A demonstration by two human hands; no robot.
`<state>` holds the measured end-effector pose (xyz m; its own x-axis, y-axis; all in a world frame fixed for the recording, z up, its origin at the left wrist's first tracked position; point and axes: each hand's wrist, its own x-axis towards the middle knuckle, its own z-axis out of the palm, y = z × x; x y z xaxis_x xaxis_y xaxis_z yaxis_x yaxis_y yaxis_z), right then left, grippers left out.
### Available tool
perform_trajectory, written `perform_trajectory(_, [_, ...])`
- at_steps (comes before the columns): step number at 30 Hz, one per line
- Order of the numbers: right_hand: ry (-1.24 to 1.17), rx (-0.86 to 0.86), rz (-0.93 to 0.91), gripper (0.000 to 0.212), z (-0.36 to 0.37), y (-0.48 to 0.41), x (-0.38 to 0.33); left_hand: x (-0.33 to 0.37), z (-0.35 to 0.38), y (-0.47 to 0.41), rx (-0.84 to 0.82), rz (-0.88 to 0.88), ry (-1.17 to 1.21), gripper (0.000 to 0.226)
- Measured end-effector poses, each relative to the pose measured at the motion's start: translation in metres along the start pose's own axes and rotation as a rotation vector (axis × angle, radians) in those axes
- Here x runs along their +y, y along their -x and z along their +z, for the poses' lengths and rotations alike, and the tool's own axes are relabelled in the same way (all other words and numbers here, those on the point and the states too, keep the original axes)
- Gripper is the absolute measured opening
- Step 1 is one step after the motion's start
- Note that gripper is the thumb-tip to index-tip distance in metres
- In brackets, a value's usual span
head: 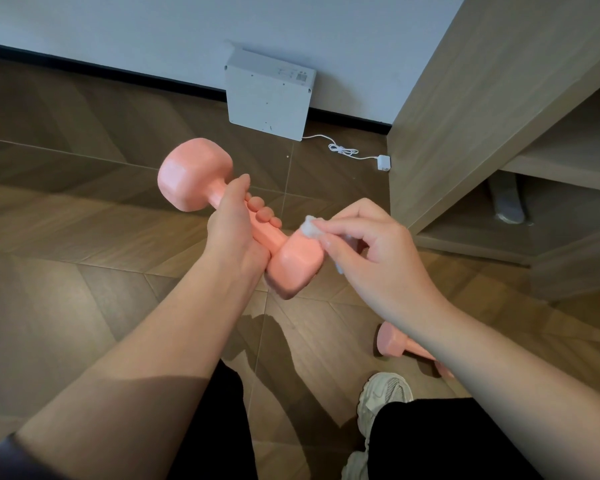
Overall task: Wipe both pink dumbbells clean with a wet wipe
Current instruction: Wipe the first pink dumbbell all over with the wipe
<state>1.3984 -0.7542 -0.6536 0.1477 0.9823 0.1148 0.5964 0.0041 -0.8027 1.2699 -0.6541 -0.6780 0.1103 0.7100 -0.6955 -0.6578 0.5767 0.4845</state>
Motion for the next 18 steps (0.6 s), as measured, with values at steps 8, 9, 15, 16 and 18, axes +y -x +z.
perform_trajectory(8, [0.11,-0.218,-0.015,0.1,-0.004,0.001,0.007,0.005,0.003,0.005,-0.131,-0.047,0.207,0.017])
perform_trajectory(9, [0.077,-0.178,0.011,0.101,-0.005,-0.001,0.007,0.004,0.003,0.007,-0.185,-0.054,0.217,0.013])
perform_trajectory(15, [-0.114,-0.126,-0.002,0.09,-0.014,-0.004,0.001,0.007,0.01,0.016,-0.444,0.058,0.228,0.022])
perform_trajectory(16, [-0.183,-0.141,-0.005,0.087,-0.015,-0.005,0.001,0.009,0.012,0.019,-0.49,0.084,0.232,0.026])
perform_trajectory(18, [-0.265,-0.178,-0.01,0.085,-0.018,-0.008,0.002,0.013,0.014,0.025,-0.524,0.095,0.29,0.03])
